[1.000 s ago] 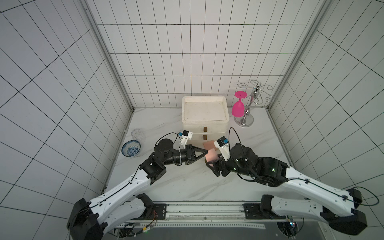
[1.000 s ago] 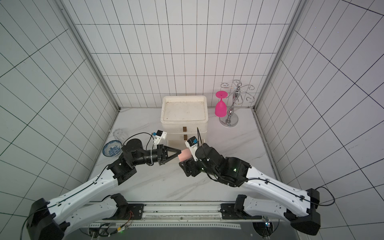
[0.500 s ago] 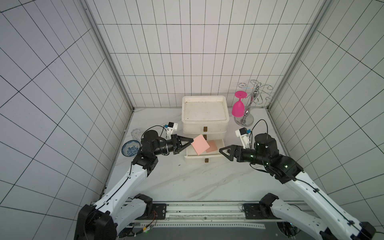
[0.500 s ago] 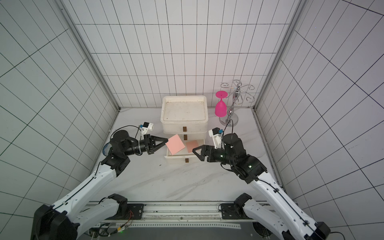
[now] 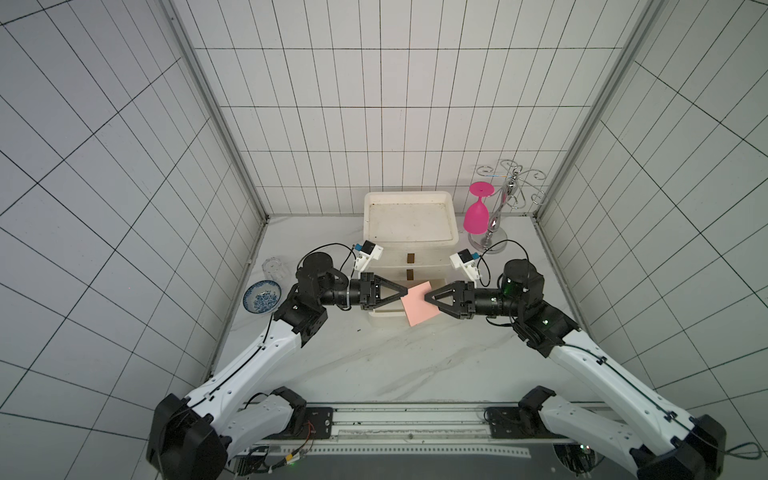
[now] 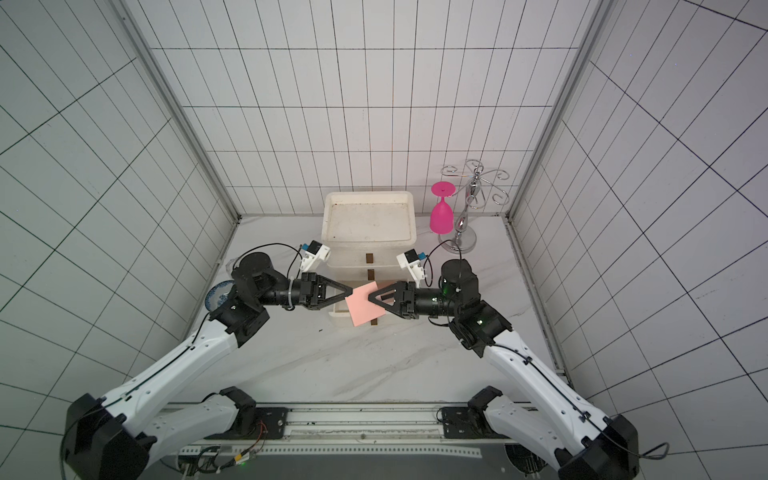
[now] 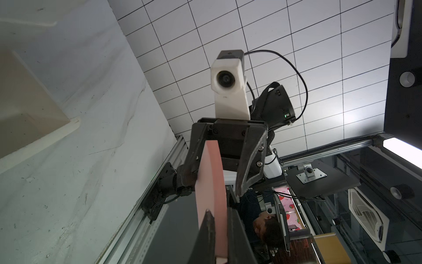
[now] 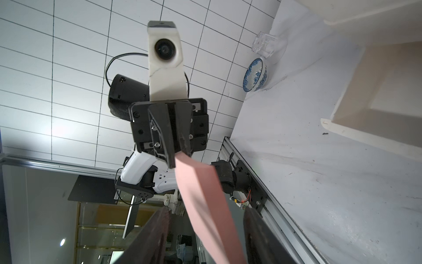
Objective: Please put the sticky notes in the drawer by color
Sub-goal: Pick up the sticky notes from the center of the board, then place the sticky notes in the drawer.
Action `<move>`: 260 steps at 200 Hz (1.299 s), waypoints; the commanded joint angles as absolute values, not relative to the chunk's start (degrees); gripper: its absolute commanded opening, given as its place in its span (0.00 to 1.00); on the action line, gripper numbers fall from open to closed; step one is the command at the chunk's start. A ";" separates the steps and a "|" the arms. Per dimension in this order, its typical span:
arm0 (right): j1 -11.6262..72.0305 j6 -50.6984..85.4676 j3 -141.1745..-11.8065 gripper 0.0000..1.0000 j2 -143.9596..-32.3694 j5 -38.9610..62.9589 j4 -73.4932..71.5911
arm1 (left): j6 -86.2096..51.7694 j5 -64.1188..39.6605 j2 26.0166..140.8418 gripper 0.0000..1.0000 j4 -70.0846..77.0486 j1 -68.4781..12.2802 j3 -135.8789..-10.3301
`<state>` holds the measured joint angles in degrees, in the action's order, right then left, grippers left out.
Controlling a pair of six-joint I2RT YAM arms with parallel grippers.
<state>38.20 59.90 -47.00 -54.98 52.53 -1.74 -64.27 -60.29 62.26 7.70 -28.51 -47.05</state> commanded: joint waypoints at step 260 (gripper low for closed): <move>37.41 45.81 -44.96 0.36 -79.19 11.98 -3.70 | -40.27 -31.65 58.79 0.61 -29.50 -18.98 -47.69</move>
<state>37.26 50.22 -41.30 -79.75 15.18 -4.34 -42.35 -31.51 58.85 -28.53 -18.96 -46.78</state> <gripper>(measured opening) 0.265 0.611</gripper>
